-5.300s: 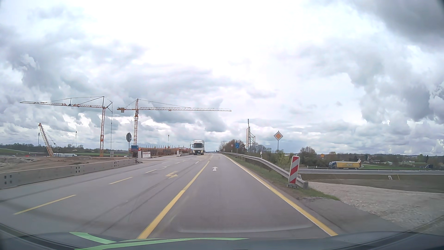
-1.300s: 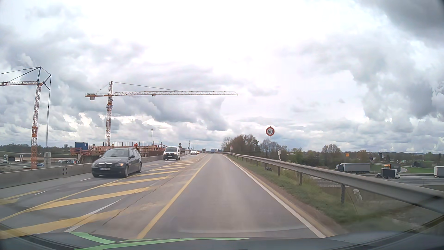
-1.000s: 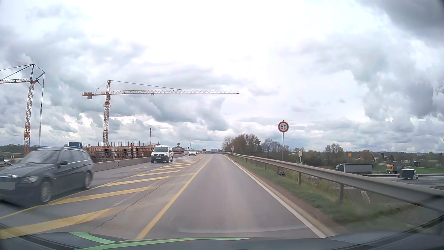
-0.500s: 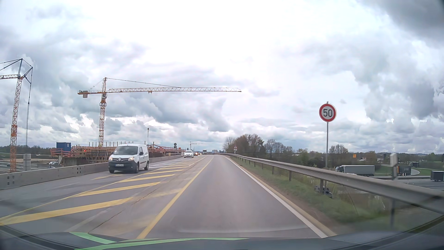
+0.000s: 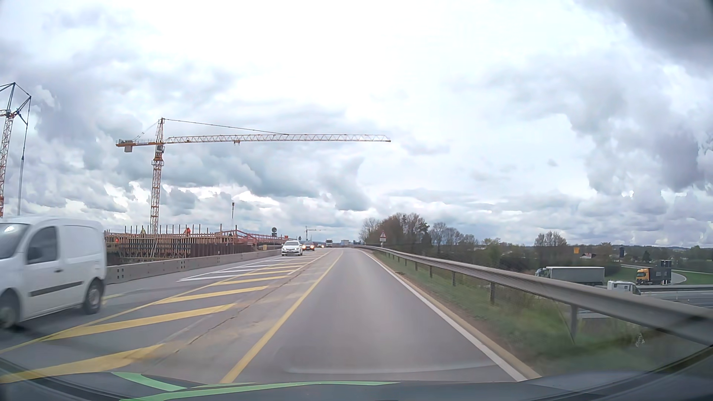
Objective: Follow the waypoints while adhering to traffic rules and regulations
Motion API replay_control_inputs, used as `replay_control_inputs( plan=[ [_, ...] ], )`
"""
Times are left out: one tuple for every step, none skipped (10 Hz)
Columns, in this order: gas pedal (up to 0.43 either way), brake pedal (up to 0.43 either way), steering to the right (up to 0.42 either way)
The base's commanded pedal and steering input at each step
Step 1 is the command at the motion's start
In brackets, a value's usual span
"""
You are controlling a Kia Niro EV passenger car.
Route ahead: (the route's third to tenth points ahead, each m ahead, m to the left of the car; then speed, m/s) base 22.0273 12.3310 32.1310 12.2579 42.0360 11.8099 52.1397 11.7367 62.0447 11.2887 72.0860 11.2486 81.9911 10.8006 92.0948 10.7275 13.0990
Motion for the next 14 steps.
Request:
replay_control_inputs(
  plan=[
    [0.130, 0.000, 0.000],
    [0.130, 0.000, 0.001],
    [0.130, 0.000, 0.001],
    [0.130, 0.000, 0.002],
    [0.130, 0.000, 0.002],
    [0.130, 0.000, 0.001],
    [0.130, 0.000, 0.001],
    [0.130, 0.000, 0.001],
    [0.130, 0.000, 0.001],
    [0.130, 0.000, 0.002],
    [0.130, 0.000, 0.001],
    [0.130, 0.000, 0.001],
    [0.130, 0.000, 0.001],
    [0.130, 0.000, 0.001]
  ],
)
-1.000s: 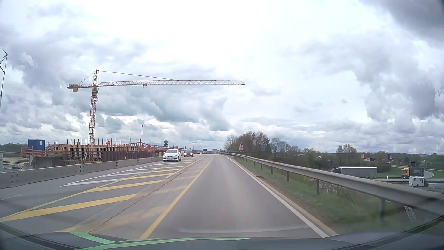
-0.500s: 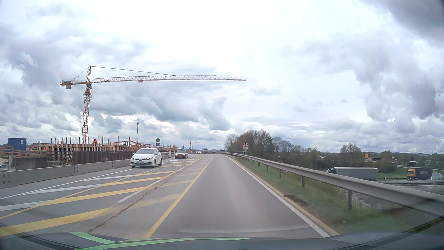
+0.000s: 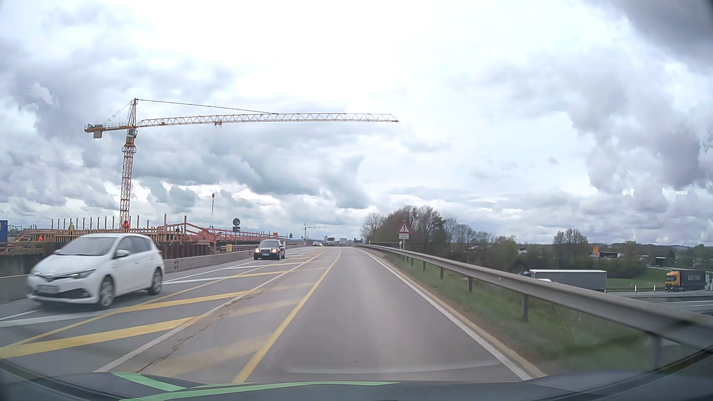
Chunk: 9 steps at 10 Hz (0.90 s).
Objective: Follow the waypoints while adhering to traffic rules and regulations
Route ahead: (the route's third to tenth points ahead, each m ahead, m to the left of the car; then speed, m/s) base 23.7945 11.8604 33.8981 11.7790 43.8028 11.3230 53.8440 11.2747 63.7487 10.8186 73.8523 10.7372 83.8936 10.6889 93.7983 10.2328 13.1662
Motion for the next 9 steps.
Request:
replay_control_inputs(
  plan=[
    [0.130, 0.000, 0.001],
    [0.130, 0.000, 0.001],
    [0.130, 0.000, 0.001],
    [0.130, 0.000, 0.001],
    [0.130, 0.000, 0.001],
    [0.130, 0.000, 0.001],
    [0.130, 0.000, 0.001],
    [0.130, 0.000, 0.001],
    [0.130, 0.000, 0.001]
  ],
)
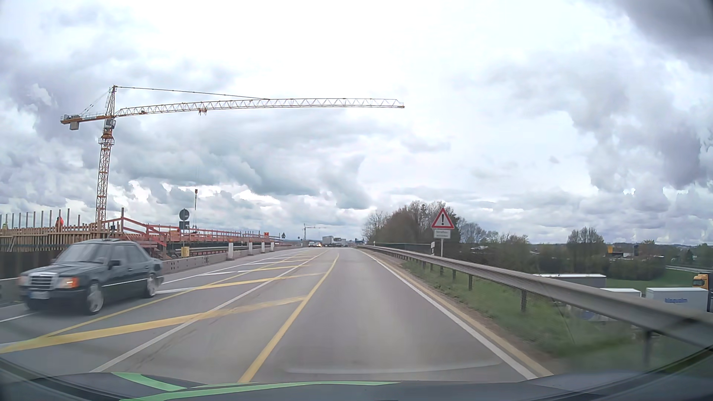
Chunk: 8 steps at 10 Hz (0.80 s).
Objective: Follow the waypoints while adhering to traffic rules and regulations
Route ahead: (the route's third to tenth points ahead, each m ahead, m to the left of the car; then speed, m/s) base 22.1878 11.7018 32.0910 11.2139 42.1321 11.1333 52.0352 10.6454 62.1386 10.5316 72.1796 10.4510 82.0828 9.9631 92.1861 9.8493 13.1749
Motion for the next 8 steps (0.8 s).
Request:
replay_control_inputs(
  plan=[
    [0.130, 0.000, 0.001],
    [0.130, 0.000, 0.000],
    [0.130, 0.000, 0.000],
    [0.130, 0.000, 0.000],
    [0.130, 0.000, 0.000],
    [0.130, 0.000, -0.001],
    [0.130, 0.000, -0.001],
    [0.130, 0.000, -0.001]
  ],
)
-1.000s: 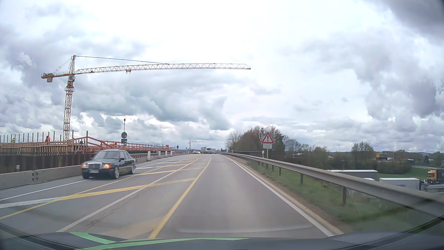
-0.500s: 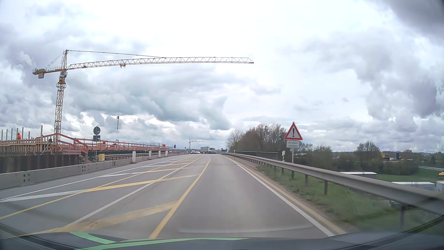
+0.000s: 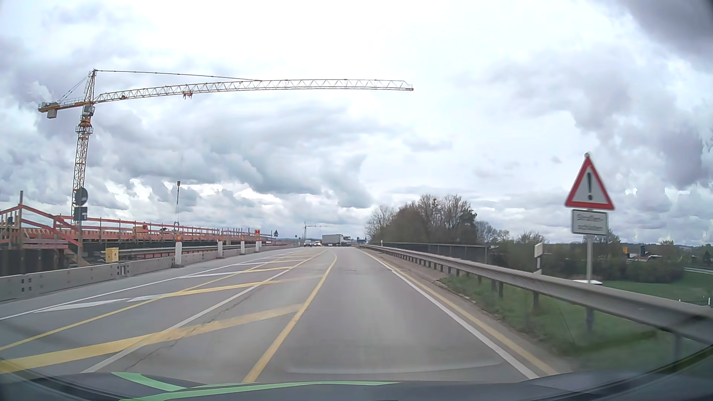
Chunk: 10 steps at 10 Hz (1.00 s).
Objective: Follow the waypoints while adhering to traffic rules and regulations
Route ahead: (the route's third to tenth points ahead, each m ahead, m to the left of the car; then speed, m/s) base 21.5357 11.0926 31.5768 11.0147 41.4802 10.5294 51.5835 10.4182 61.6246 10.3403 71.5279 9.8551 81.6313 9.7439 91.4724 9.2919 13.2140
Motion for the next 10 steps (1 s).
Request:
replay_control_inputs(
  plan=[
    [0.130, 0.000, -0.001],
    [0.130, 0.000, -0.001],
    [0.130, 0.000, -0.001],
    [0.130, 0.000, -0.001],
    [0.130, 0.000, -0.001],
    [0.130, 0.000, -0.001],
    [0.130, 0.000, -0.001],
    [0.130, 0.000, -0.001],
    [0.118, 0.000, -0.001],
    [0.118, 0.000, -0.001]
  ],
)
